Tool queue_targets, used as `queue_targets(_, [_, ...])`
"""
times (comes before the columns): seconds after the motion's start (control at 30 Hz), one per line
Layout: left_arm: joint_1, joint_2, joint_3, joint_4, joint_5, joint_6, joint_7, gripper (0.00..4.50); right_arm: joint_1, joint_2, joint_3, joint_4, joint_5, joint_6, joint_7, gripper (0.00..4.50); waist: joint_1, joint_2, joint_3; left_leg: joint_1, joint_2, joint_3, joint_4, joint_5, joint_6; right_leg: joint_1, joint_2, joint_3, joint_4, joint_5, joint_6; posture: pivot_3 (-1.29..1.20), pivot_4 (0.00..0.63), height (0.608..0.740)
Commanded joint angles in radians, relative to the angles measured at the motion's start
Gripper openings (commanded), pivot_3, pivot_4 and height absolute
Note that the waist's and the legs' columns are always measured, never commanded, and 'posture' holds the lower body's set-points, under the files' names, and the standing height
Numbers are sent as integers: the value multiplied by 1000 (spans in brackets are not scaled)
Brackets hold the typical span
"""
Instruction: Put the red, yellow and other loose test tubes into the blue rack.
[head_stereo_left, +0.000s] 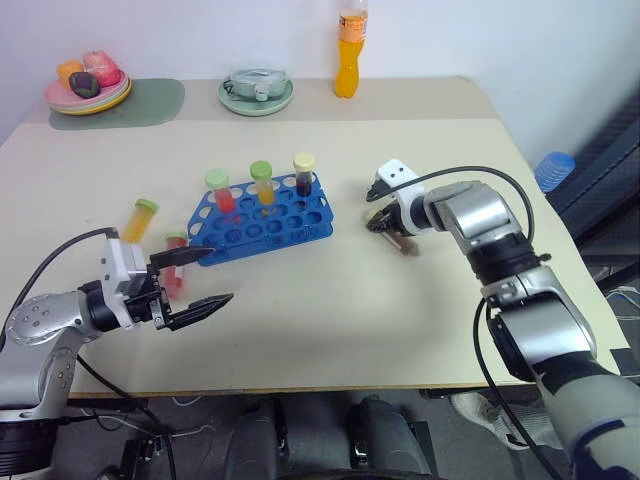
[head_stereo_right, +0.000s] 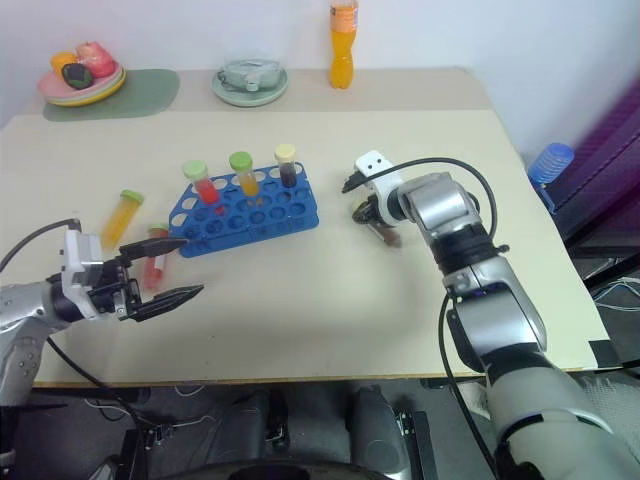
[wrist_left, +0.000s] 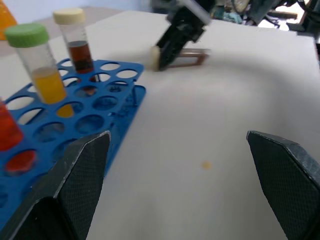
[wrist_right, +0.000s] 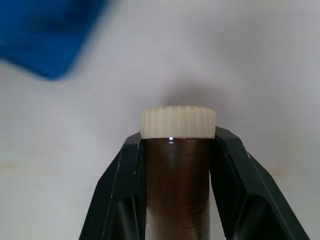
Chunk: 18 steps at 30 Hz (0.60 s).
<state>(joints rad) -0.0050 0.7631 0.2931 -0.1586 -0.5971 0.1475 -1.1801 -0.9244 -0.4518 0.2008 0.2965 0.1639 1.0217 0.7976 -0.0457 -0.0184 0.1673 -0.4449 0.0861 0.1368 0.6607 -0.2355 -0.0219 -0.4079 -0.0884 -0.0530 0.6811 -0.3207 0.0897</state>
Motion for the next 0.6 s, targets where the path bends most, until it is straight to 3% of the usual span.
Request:
queue_targets(0.03, [-4,9,25,0,-6,-10,-8,4500,32,38,-212,-284,187,-23,26,1133,0,0,0,0,0,0,0,0,0,0,0,0,0,0,0,0,150,740])
queue_targets(0.23, [-31,-28,43,57,-17,-21,25,4500,115,168,-323,-467,294,-95,-89,1133,3,0,0,1,0,0,-1,0,1,1,0,-1,-1,0,0,0,150,740])
queue_targets(0.3, [-34,-46,49,83,-4,-46,37,4500,152,234,-305,-459,253,-281,-126,1133,3,0,0,1,0,0,-1,0,0,1,0,-1,-1,0,0,0,150,740])
queue_targets(0.5, [-64,-108,81,140,17,-113,121,4500,187,429,-227,-170,87,-912,-198,1133,-1,0,0,1,0,1,-1,0,0,1,1,-1,0,0,0,0,150,740])
queue_targets(0.6, [-56,-115,84,134,22,-124,145,4500,160,510,-234,-16,80,-1102,-235,1133,0,0,0,1,0,1,0,0,-1,1,0,-1,0,0,0,0,150,740])
